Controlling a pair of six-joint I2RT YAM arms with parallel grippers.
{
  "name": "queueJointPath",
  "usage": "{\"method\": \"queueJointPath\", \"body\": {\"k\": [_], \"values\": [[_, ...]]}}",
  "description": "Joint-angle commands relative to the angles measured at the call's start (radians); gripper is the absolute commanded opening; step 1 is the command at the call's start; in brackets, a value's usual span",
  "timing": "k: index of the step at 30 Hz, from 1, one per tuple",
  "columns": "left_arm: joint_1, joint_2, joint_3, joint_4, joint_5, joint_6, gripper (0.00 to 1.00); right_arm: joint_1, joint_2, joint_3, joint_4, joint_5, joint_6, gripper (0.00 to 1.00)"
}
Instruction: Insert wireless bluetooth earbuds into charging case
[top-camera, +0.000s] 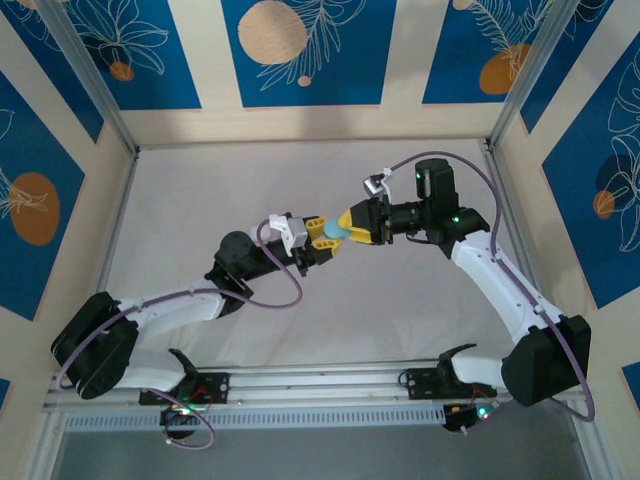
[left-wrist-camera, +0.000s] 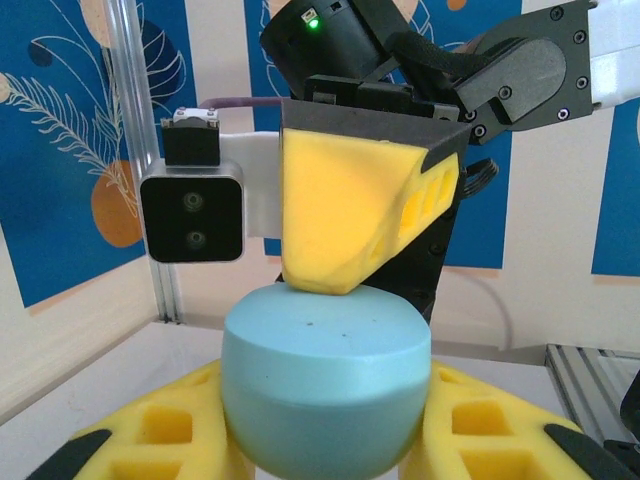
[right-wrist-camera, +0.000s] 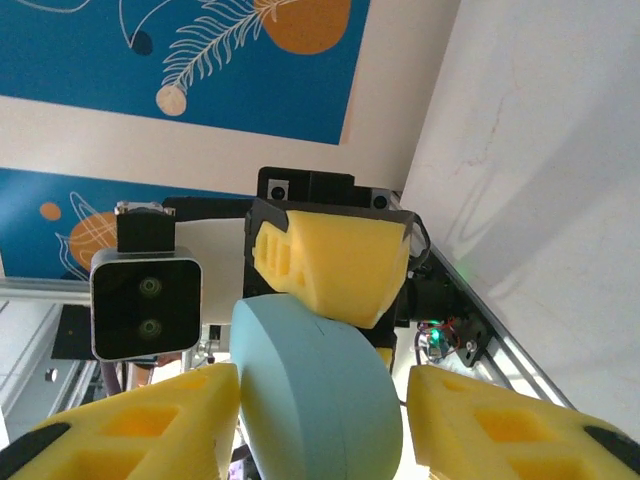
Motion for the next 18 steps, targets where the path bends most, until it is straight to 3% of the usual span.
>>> {"method": "queueJointPath", "body": {"k": [1, 9, 18], "values": [[-0.006, 0.003, 0.035, 0.041, 0.015, -0.008, 0.20, 0.006, 0.005, -0.009, 0.030, -0.049, 0.018, 0.43], [-0.007, -0.001, 0.032, -0.018, -0.034, 0.023, 0.30, -0.008, -0.015, -0.020, 0.025, -0.015, 0.007, 0.19], [-0.007, -0.037, 0.023, -0.108, -0.085, 0.051, 0.56, -0.077, -0.075, -0.088, 0.088, 0.072, 0.052, 0.13]]}}
